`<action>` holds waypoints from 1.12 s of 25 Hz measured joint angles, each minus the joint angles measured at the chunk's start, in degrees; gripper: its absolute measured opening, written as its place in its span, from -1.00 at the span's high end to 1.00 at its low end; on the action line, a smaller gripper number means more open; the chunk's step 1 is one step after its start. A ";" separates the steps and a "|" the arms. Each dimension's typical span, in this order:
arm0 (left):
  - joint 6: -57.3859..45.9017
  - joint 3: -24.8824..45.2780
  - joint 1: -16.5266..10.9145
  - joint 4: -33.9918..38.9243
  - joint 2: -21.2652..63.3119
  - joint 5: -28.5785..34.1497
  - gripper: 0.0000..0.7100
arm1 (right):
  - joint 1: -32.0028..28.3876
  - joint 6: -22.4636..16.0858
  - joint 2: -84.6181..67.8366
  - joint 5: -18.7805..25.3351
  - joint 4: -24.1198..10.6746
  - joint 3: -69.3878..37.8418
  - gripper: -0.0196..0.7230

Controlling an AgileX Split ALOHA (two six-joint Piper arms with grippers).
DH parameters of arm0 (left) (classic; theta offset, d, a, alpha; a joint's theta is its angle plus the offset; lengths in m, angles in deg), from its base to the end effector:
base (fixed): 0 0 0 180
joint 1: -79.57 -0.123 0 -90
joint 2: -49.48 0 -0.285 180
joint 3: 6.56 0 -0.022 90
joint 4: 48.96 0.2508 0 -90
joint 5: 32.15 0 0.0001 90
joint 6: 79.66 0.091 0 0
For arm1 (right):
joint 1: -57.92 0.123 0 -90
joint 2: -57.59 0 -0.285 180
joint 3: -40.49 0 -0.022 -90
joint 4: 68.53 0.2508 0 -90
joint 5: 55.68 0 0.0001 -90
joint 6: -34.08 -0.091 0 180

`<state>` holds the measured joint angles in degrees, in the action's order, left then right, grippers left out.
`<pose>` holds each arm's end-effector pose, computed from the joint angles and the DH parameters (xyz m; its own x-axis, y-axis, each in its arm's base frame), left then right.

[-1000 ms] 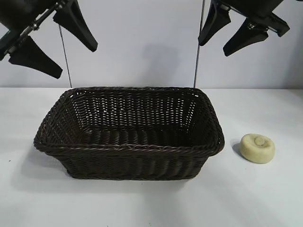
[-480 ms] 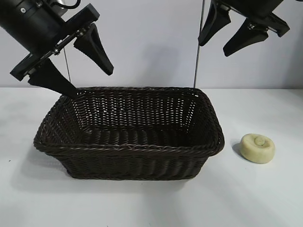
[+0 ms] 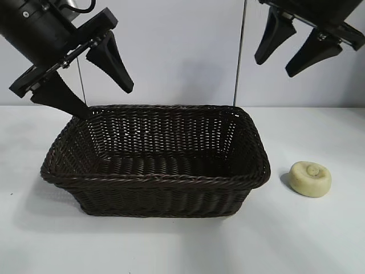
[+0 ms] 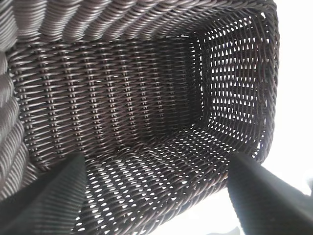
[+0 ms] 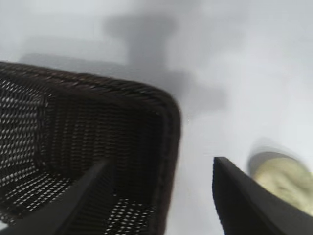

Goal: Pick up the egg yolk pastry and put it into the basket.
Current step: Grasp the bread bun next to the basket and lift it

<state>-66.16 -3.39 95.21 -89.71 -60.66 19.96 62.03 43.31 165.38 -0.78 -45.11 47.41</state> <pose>0.3406 -0.1441 0.2394 -0.9665 0.0494 -0.2518 0.1863 0.8100 -0.5561 0.3728 0.0565 0.2917 -0.9066 0.0135 -0.4218 -0.1382 0.9349 0.3269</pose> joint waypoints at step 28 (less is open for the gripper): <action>0.07 0.00 0.00 0.00 0.00 -0.05 -0.62 | -4.25 -2.08 20.04 6.46 -5.63 0.00 -0.27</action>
<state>-66.10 -3.39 95.21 -89.71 -60.66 19.90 57.78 41.23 185.42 5.68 -50.74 47.41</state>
